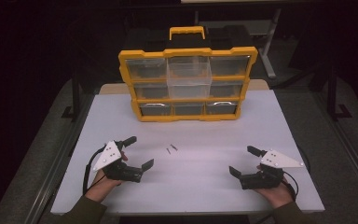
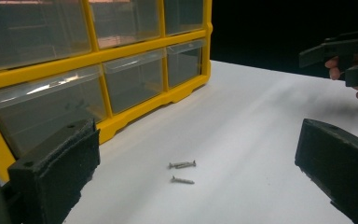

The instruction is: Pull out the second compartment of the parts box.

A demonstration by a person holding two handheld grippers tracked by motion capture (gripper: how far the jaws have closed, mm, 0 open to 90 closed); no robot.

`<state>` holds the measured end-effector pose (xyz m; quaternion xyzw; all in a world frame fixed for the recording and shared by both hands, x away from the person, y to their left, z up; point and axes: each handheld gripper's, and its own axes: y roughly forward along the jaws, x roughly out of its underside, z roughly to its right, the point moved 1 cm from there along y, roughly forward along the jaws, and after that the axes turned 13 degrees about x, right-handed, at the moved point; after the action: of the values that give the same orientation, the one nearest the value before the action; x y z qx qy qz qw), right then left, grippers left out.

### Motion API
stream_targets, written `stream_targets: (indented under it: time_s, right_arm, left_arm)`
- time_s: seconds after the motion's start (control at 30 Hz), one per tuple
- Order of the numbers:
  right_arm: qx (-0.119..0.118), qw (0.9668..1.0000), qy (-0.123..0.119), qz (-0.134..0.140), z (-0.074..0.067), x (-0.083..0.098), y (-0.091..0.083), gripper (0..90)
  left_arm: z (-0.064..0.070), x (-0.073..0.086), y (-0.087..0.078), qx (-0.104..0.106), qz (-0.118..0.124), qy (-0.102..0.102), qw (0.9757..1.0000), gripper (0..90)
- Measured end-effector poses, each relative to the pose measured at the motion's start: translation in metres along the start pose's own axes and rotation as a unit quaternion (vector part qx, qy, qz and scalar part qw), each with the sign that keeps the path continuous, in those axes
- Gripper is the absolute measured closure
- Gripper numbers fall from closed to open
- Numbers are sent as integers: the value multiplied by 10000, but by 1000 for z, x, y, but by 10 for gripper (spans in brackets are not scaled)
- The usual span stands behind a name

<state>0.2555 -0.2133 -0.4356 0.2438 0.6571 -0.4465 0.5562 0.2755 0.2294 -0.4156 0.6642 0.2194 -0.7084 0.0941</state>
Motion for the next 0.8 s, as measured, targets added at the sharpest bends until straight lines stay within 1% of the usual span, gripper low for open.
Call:
stream_targets:
  time_s: [0.27, 0.4, 0.57, 0.6, 0.8]
  right_arm:
    - [5, 10000, 13, -3, 0, 0, 0, 2]
    - [1, 10000, -2, -17, 0, 0, 0, 2]
    - [1, 10000, 3, -27, 0, 0, 0, 2]
    - [5, 10000, -5, -28, 0, 0, 0, 2]
    - [2, 10000, 18, -50, 0, 0, 0, 2]
  left_arm:
    - [5, 8, -16, -59, -34, -83, 9999, 0]
    - [4, 12, -24, -143, -99, -110, 9998, 0]
    - [5, 16, -29, -175, -150, -113, 9997, 0]
    - [4, 17, -30, -181, -184, -82, 9996, 0]
    - [5, 20, -35, -256, -236, -160, 9993, 0]
